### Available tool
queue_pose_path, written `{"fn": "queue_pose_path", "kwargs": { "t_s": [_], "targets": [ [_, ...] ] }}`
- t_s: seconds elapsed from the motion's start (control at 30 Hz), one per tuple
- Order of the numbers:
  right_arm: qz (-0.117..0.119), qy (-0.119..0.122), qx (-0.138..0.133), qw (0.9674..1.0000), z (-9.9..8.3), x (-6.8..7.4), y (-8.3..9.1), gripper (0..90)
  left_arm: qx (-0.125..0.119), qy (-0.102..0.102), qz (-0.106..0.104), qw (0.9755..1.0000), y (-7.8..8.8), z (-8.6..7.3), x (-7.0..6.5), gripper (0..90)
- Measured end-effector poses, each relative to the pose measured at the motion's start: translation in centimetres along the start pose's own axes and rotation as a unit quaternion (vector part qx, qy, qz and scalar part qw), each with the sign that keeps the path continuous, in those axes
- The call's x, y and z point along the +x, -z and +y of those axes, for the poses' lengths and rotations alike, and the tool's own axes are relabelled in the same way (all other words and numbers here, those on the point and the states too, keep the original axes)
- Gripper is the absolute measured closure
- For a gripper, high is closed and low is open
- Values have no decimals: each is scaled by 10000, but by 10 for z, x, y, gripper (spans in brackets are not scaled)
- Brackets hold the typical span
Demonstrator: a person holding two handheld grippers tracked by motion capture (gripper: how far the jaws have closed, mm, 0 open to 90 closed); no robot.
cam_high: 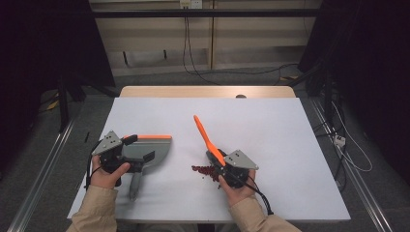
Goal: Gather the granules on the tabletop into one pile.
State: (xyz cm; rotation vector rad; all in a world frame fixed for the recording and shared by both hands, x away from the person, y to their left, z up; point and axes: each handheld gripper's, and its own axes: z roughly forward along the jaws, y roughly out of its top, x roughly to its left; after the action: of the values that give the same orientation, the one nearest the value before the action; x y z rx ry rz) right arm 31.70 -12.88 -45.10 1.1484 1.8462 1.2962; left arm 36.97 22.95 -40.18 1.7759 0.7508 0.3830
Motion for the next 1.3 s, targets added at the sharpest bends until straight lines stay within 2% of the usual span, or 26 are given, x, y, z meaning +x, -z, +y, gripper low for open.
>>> {"fn": "queue_pose_path", "kwargs": {
  "t_s": [0.03, 0.17, 0.33, 0.53, 0.6, 0.7, 0.77, 0.9, 1.0, 1.1, 1.3],
  "targets": [
    [25, -74, -24, 10000, 1, -2, -1, 712, -3, -3, -1, 10000, 0, 0, 0, 42],
    [-16, -85, -199, 9998, 13, -4, 0, 712, 6, -3, 5, 10000, 0, 0, 1, 42],
    [222, -361, -422, 9982, 24, 6, 2, 712, -5, 14, 31, 10000, 1, 0, 1, 42],
    [687, -642, -283, 9952, 19, 30, -6, 711, -26, 4, 36, 10000, 2, 0, 1, 42],
    [850, -777, -260, 9930, 17, 37, -10, 712, -7, -20, 31, 10000, 2, 0, 1, 42],
    [954, -802, -198, 9920, 15, 46, -16, 712, -1, -19, 48, 10000, 2, 0, 1, 42],
    [1059, -1002, -163, 9892, 13, 50, -21, 712, 10, -39, 41, 10000, 2, 0, 1, 42],
    [1051, -1079, -69, 9886, 11, 55, -28, 712, 26, -60, 46, 10000, 1, 0, 1, 42],
    [916, -1011, 75, 9906, 7, 53, -31, 711, 12, -50, 46, 10000, 2, 0, 1, 42],
    [795, -1123, 120, 9904, 5, 44, -29, 711, 17, -44, 63, 10000, 2, 0, 1, 42],
    [648, -1199, 110, 9906, 0, 31, -19, 711, -1, -55, 78, 10000, 2, 0, 0, 42]
  ]
}}
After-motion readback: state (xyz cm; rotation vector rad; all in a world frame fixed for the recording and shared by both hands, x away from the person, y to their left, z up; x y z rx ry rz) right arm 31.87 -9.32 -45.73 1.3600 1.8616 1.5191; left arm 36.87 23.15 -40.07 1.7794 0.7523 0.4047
